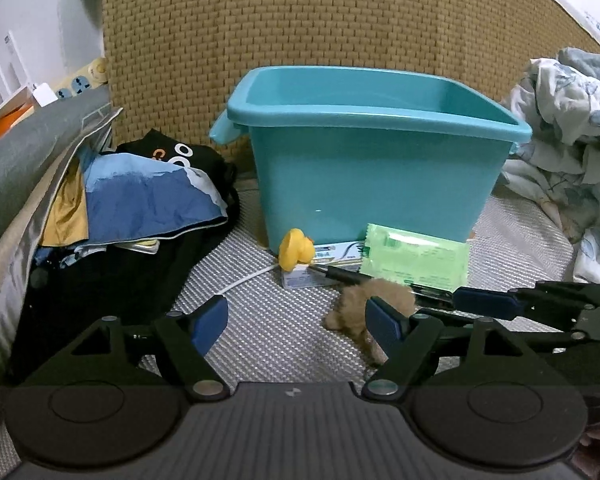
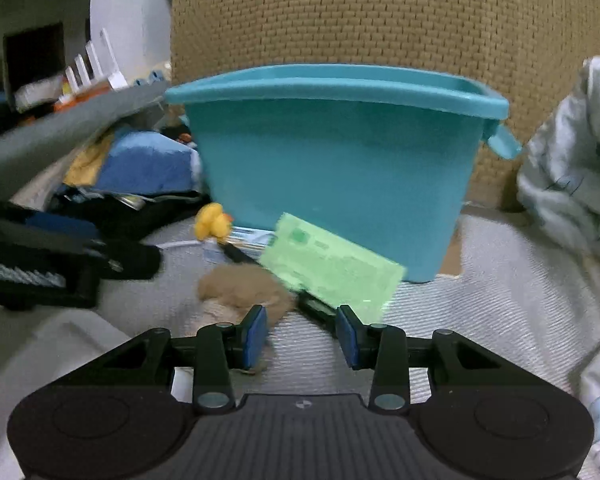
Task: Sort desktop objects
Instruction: 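Move the right gripper to the brown plush keychain and grasp it, then lift the brown plush keychain with the right gripper toward the bin, then carry the brown plush keychain with the right gripper over the teal bin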
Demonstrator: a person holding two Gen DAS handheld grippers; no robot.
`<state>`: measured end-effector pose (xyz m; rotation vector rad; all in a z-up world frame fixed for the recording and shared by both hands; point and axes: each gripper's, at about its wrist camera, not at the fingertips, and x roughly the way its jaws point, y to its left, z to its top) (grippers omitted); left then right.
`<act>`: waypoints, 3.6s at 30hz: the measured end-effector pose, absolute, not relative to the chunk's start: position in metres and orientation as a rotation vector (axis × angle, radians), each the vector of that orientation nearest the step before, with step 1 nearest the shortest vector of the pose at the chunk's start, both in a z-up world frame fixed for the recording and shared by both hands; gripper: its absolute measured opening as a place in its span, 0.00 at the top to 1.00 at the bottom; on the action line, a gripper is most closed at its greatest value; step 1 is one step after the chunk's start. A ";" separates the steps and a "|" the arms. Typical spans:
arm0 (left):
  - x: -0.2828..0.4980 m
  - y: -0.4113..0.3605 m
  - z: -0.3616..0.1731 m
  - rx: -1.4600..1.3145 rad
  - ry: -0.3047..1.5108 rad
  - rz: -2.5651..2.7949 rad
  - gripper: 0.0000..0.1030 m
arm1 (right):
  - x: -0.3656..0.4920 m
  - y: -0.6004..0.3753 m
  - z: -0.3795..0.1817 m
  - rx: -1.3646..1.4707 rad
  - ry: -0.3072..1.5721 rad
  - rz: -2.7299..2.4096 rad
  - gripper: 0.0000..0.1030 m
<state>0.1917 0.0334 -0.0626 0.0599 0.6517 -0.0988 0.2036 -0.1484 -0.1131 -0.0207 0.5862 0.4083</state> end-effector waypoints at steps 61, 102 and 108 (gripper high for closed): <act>0.200 0.090 -0.060 -0.227 0.658 -0.059 0.23 | 0.239 -0.066 -0.119 -0.025 0.694 0.287 0.65; 0.201 0.073 -0.070 -0.185 0.715 -0.103 0.20 | 0.192 -0.117 -0.038 0.032 0.474 0.287 0.67; 0.202 0.062 -0.075 -0.163 0.732 -0.133 0.19 | 0.193 -0.124 -0.014 0.072 0.404 0.276 0.66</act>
